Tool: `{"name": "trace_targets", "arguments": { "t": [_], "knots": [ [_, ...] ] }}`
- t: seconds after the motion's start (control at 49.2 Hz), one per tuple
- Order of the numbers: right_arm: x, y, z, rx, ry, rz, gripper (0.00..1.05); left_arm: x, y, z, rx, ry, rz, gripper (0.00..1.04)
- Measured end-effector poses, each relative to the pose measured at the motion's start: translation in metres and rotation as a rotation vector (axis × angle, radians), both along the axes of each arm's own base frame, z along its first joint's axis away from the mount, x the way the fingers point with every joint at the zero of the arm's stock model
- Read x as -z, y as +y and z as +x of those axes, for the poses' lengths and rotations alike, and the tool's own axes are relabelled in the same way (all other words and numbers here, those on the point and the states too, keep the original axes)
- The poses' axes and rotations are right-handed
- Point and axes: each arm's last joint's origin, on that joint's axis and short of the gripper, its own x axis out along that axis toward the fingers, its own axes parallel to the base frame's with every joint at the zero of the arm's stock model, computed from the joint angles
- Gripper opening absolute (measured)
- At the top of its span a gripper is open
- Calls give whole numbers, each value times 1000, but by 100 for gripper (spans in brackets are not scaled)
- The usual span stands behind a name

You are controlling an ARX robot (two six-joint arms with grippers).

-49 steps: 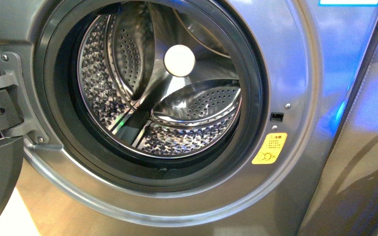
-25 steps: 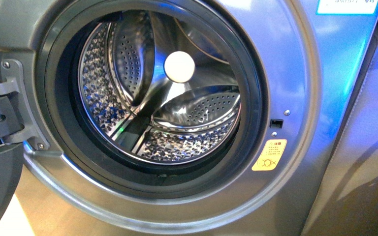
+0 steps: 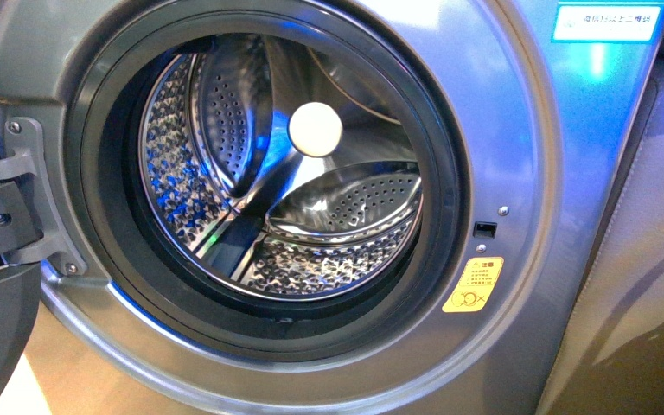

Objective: Put clothes into washing machine

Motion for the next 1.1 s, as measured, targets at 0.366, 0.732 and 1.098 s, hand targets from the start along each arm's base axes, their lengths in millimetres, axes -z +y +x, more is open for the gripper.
{"name": "trace_targets", "arguments": {
  "t": [0.366, 0.732, 1.098],
  "knots": [
    [-131, 21, -6, -77, -293, -50, 8, 0, 0, 0, 0, 0, 0, 98],
    [-259, 63, -7, -207, -534, -80, 8, 0, 0, 0, 0, 0, 0, 98],
    [-341, 142, -14, -502, -610, 69, 8, 0, 0, 0, 0, 0, 0, 98]
  ]
}}
